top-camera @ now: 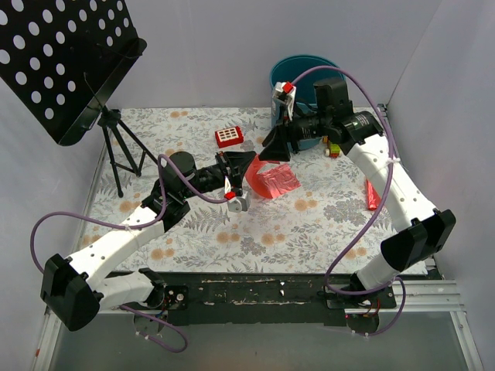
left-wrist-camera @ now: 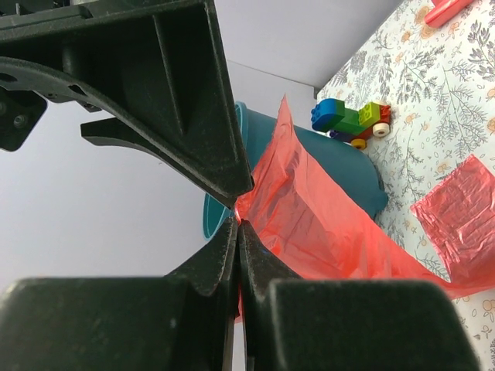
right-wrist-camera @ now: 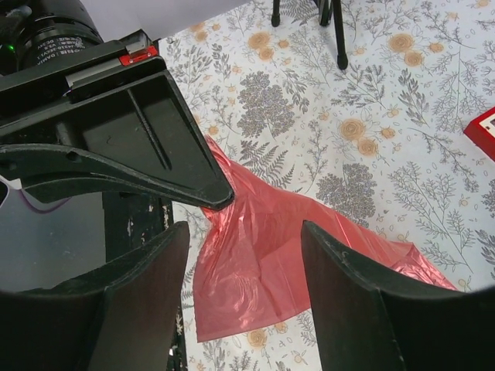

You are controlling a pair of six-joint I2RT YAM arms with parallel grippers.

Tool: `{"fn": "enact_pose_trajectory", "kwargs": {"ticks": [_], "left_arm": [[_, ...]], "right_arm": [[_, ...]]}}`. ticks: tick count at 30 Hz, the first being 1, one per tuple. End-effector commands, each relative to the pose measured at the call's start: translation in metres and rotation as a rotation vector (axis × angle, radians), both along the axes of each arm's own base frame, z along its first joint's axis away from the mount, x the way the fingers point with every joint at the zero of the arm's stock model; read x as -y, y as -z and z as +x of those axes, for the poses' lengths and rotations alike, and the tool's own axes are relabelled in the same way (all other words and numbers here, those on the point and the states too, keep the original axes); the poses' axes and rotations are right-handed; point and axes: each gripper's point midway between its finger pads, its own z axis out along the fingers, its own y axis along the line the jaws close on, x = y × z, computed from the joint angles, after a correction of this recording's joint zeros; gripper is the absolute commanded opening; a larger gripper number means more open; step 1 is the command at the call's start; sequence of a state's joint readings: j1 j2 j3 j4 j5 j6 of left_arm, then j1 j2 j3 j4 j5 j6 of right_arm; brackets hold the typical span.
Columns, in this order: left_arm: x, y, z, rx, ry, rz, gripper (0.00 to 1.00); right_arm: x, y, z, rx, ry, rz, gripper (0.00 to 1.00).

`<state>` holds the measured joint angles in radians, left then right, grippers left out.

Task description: Put the trash bags into the trash bin

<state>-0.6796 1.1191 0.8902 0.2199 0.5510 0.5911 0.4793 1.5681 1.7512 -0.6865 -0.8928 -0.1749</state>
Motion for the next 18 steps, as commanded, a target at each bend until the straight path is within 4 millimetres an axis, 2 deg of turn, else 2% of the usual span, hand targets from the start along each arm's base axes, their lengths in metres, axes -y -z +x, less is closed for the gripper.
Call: {"fn": "enact_pose_trajectory", "kwargs": {"ticks": [1,4,6,7,9,11,14,16,18], "left_arm": [[-0.002,-0.011,-0.005,0.037,0.013,-0.026,0.0],[-0.002,-0.009,-0.004,0.034,0.009,-0.024,0.0],[-0.002,-0.009,-0.003,0.035,0.007,-0.023,0.0],[-0.002,-0.008,-0.003,0.032,0.006,-0.023,0.0],[-0.002,-0.006,-0.001,0.03,-0.002,-0.02,0.0],[-0.002,-0.007,0.001,0.032,-0.01,-0.022,0.0],[-0.003,-0.003,0.008,0.015,-0.039,-0.015,0.0],[-0.007,-0.001,0.013,-0.012,-0.075,-0.013,0.07],[-0.012,-0.003,0.015,-0.047,-0.104,-0.023,0.07]], "right_arm": [[-0.004,-0.008,-0.002,0.02,-0.015,0.018,0.65],[-0.004,-0.003,0.004,0.021,0.001,0.001,0.59],[-0.004,0.0,0.005,0.021,0.002,-0.009,0.49],[-0.004,0.002,0.005,0.026,-0.004,-0.011,0.38],[-0.003,0.003,0.005,0.028,-0.007,-0.014,0.24],[-0.003,0.004,0.005,0.034,-0.009,-0.018,0.02],[0.001,0.001,0.007,0.026,0.007,-0.005,0.01],[0.004,0.001,0.009,-0.013,0.018,0.012,0.01],[0.007,-0.001,0.012,-0.04,0.028,0.033,0.01]]}}
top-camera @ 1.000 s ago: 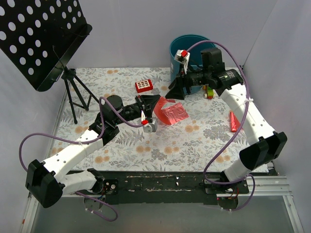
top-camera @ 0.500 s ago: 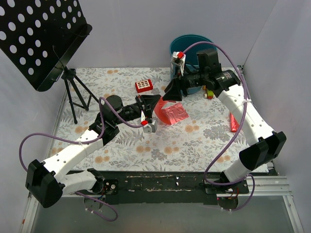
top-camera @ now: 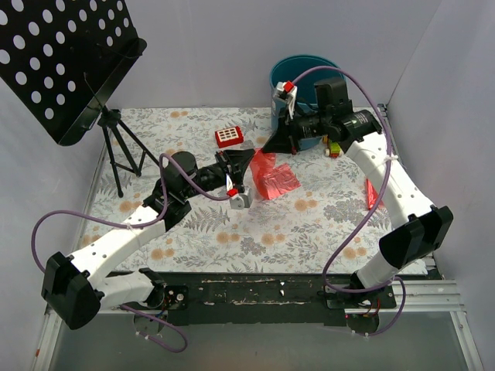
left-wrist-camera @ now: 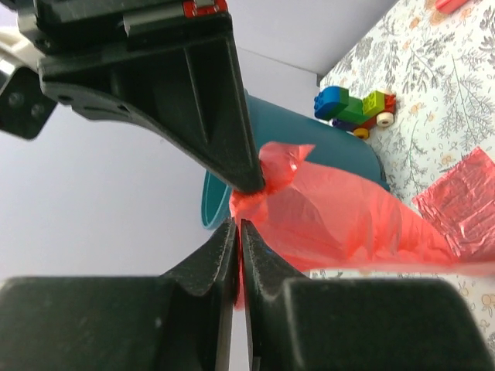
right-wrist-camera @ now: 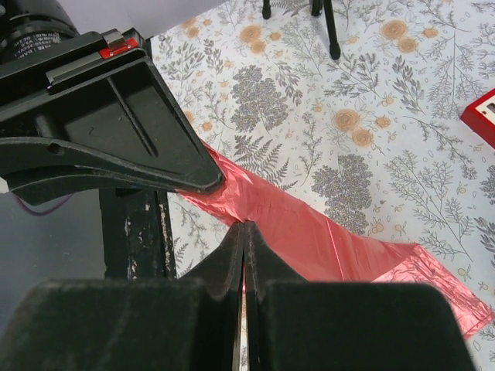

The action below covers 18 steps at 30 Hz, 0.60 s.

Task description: Put the trash bags into the trash bin

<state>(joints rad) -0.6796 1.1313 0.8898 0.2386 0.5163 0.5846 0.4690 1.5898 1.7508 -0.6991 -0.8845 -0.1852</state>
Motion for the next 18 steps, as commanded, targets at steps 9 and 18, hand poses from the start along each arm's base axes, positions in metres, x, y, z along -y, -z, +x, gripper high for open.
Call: {"fn": "enact_pose_trajectory", "kwargs": {"ticks": [9,18], "left_arm": [[-0.024,-0.008,-0.005,-0.084,-0.088,-0.076,0.14],[0.005,0.002,-0.031,-0.666,0.06,-0.202,0.11]], "right_arm": [[0.008,-0.019,0.013,-0.083,0.028,0.107,0.01],[0.014,-0.027,0.017,-0.148,0.04,0.152,0.01]]}}
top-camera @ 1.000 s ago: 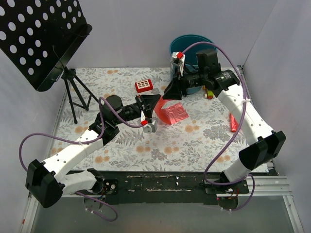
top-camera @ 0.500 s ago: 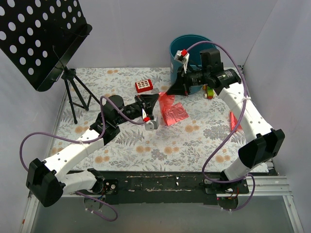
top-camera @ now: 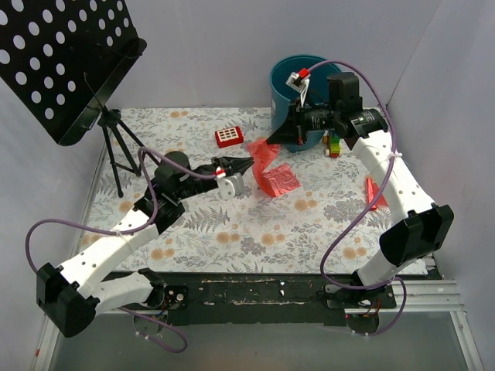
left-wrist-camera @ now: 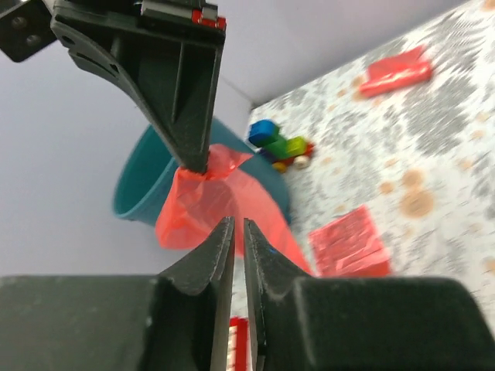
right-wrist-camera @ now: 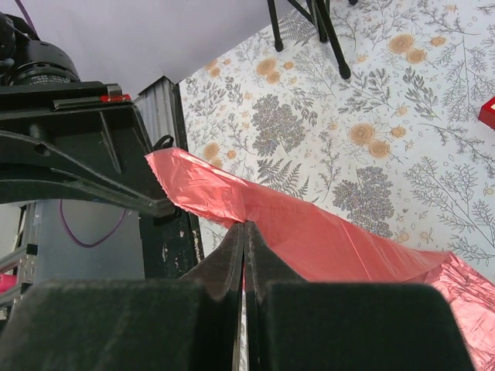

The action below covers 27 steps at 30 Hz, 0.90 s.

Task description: Put the trash bags into the trash bin

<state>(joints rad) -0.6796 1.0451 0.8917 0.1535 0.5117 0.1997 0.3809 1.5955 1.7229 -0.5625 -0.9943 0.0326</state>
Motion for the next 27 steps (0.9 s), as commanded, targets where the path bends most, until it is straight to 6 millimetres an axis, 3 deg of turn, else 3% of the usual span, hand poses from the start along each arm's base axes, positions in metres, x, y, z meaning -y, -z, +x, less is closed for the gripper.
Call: {"fn": "enact_pose_trajectory", "kwargs": {"ticks": [1,4,7,8,10,13,21,27], "left_arm": [[0.018,-0.005,-0.005,-0.324,0.059,-0.071,0.08],[0.025,-0.025,-0.004,-0.337,0.089,-0.121,0.01],[0.029,-0.021,0.003,-0.388,0.072,-0.138,0.05],[0.03,-0.019,0.009,-0.402,0.05,-0.141,0.09],[0.032,-0.016,0.018,-0.413,0.02,-0.152,0.31],[0.033,-0.014,0.03,-0.405,-0.016,-0.171,0.45],[0.038,-0.02,0.054,-0.343,-0.072,-0.213,0.44],[0.039,-0.028,0.049,-0.282,-0.038,-0.227,0.33]], "right_arm": [[0.002,-0.009,0.002,-0.01,-0.006,0.04,0.01],[0.005,-0.007,0.002,-0.02,0.014,0.033,0.01],[0.006,-0.008,0.002,-0.04,0.013,0.039,0.01],[0.006,-0.008,0.003,-0.039,0.012,0.042,0.01],[0.006,-0.011,0.002,-0.039,0.004,0.051,0.01],[0.006,-0.013,0.0,-0.042,-0.005,0.057,0.01],[0.007,-0.011,-0.003,-0.052,-0.014,0.055,0.01],[0.008,-0.003,0.0,-0.069,0.0,0.04,0.01]]}}
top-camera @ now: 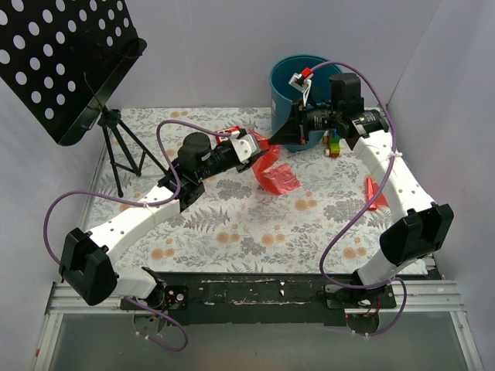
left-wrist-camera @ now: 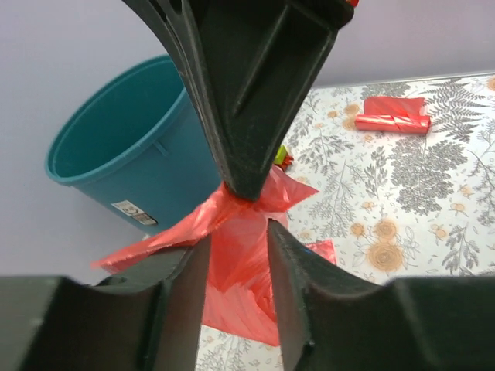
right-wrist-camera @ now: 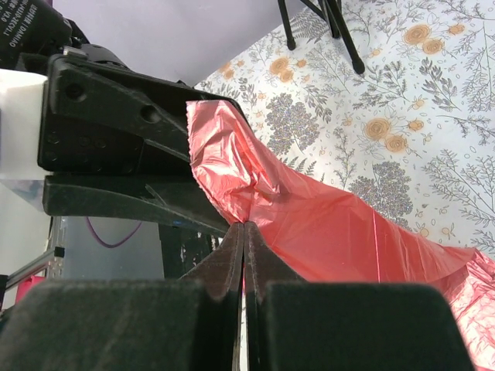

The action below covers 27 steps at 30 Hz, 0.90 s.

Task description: Put the trash bags into the trash bin

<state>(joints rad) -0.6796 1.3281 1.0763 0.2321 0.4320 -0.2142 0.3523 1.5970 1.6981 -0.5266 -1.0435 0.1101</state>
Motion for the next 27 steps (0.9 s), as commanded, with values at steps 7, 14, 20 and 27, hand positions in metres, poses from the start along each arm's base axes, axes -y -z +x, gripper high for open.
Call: {"fn": "enact_pose_trajectory", "kwargs": {"ticks": [7,14,20,27], "left_arm": [[0.004,-0.029,-0.017,0.137,0.097,-0.024,0.29],[0.014,-0.024,-0.009,0.15,0.119,0.007,0.08],[0.013,-0.022,-0.005,0.16,0.101,0.029,0.0],[0.0,-0.024,-0.011,0.14,0.068,0.028,0.0]], "right_arm": [[0.001,0.002,0.003,-0.005,0.004,0.004,0.01],[0.0,0.003,0.005,-0.015,-0.002,0.006,0.01],[0.002,0.005,0.008,-0.024,0.007,0.003,0.01],[0.026,0.004,0.031,0.004,0.108,-0.01,0.01]]}}
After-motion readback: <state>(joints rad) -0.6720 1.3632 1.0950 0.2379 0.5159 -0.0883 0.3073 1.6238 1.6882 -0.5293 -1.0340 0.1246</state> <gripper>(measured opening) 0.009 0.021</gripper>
